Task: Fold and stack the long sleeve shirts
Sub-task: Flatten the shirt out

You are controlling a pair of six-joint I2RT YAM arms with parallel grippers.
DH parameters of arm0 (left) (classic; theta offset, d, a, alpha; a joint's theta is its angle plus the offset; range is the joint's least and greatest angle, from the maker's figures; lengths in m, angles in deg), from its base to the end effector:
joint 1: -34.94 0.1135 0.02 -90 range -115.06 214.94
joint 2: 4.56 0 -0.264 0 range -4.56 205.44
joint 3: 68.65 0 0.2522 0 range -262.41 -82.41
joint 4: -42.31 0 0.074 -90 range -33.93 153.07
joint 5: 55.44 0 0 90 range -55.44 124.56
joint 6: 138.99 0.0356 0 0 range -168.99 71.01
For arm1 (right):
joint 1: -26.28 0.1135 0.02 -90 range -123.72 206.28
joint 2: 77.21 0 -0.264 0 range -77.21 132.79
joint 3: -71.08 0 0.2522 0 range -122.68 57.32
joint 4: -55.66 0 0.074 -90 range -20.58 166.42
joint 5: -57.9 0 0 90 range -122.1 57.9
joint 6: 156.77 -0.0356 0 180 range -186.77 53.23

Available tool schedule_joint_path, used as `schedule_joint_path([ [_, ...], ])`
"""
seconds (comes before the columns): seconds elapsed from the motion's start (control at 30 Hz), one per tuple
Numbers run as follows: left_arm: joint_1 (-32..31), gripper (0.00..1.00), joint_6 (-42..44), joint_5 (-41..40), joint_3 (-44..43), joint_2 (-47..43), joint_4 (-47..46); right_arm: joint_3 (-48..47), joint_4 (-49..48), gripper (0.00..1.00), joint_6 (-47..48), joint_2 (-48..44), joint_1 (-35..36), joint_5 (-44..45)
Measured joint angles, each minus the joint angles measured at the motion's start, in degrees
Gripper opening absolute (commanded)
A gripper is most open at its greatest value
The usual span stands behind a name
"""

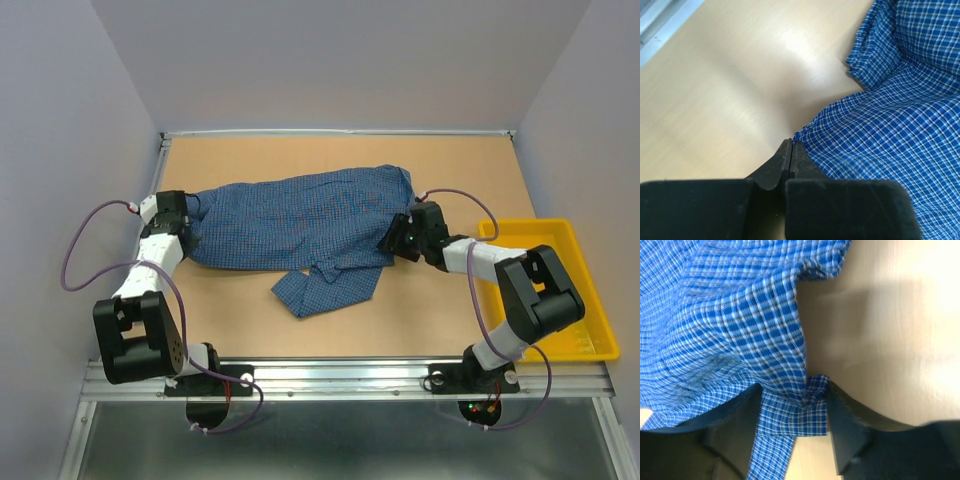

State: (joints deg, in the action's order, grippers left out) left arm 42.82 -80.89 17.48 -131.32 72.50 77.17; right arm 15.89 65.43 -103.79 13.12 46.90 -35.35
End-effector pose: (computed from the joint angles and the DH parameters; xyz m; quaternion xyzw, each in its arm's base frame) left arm 0.2717 0.0482 0.2263 -0.3640 0.8542 0.0645 0.3657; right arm 0.2851 0.1094 0.1550 0.1209 0.9153 0.2077 0.3232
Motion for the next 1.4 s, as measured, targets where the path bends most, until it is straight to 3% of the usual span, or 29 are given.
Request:
schedule_joint_path([
  [0.13,1.3,0.0,1.0,-0.8,0.0,-1.3,1.6,0.0,-1.6,0.72,0.2,0.2,0.0,0.7],
  [0.3,2.8,0.0,1.7,-1.4,-0.1,-3.5,2.7,0.0,-2.1,0.66,1.7,0.2,-0.1,1.2],
  [0.53,3.5,0.0,1.9,-1.4,-0.9,-4.1,3.0,0.0,-1.8,0.28,4.7,1.0,-0.3,-0.7],
  [0.57,3.5,0.0,1.9,-1.4,-1.3,-4.0,3.2,0.0,-1.8,0.19,5.2,0.9,-0.3,-1.3],
  [0.7,3.5,0.0,1.9,-1.1,-3.8,-3.4,3.5,-0.1,-0.9,0.0,6.4,-1.0,-0.3,-4.2],
  [0.83,3.5,0.0,1.9,-0.7,-7.5,-3.0,4.2,-2.7,3.3,0.0,8.2,-3.9,-0.4,-4.9],
  [0.93,3.5,0.0,2.1,0.1,-14.3,-1.2,4.9,-8.5,7.6,0.0,9.9,-4.8,-1.2,-4.2],
  [1.03,3.5,0.0,2.3,1.6,-27.2,4.3,6.6,-20.3,11.8,0.0,11.3,-4.3,-4.0,-2.5],
  [1.2,3.0,0.0,2.3,8.9,-68.1,23.4,9.5,-46.9,14.1,0.01,12.9,1.4,-8.3,-1.2],
  [1.3,2.7,0.0,2.2,13.1,-86.3,31.1,8.7,-62.6,14.0,0.0,14.7,5.7,-8.9,0.8],
  [1.4,2.7,0.0,1.8,17.6,-90.4,30.4,4.6,-70.9,13.9,0.01,16.1,6.7,-9.0,2.3],
])
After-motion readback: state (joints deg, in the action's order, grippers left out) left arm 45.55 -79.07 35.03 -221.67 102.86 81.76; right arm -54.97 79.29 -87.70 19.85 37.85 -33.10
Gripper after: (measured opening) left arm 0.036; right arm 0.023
